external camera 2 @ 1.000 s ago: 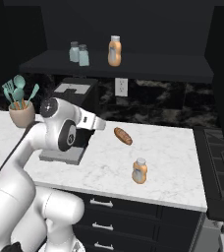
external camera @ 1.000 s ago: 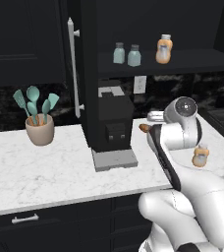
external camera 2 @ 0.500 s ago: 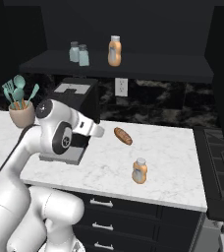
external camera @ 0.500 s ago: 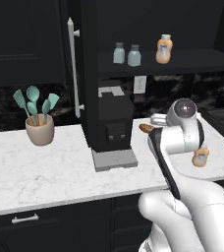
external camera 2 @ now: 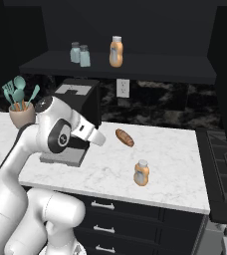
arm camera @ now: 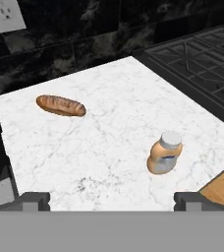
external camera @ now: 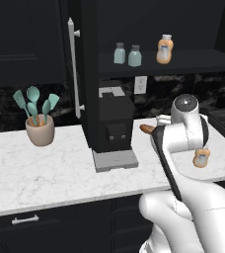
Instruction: Put the shaker and condiment bottle from the counter next to their counterparts in the cabinet.
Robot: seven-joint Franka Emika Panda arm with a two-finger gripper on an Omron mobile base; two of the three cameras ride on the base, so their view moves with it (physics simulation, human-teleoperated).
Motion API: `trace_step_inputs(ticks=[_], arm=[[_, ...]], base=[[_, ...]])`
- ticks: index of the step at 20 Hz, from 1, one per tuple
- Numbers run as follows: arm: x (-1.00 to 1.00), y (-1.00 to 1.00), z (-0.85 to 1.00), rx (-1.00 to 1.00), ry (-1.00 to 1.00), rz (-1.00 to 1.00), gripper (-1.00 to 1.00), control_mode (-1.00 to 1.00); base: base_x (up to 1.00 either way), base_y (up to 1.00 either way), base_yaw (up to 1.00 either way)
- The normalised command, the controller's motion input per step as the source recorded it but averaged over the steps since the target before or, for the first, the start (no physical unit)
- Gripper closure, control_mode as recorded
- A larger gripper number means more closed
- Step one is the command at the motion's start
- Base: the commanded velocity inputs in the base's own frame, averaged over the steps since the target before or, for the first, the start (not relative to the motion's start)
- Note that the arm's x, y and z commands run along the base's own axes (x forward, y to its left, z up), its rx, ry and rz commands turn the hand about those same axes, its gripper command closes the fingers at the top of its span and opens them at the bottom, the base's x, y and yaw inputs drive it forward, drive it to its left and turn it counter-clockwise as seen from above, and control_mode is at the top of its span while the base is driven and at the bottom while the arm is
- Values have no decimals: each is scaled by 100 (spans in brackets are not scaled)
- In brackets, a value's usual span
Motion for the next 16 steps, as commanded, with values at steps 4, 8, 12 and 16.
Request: trace_step_inputs(ticks=[4, 8, 12, 16], arm=[[-40, -17, 0, 2, 10, -10, -100, -100], [-49, -24, 0, 0, 7, -9, -100, -100], [-48, -27, 0, 4, 2, -4, -100, -100], [-38, -32, 0, 7, 0, 0, -100, -100]], base=[[0, 0, 0], [0, 0, 0], [0, 0, 0], [0, 0, 0]])
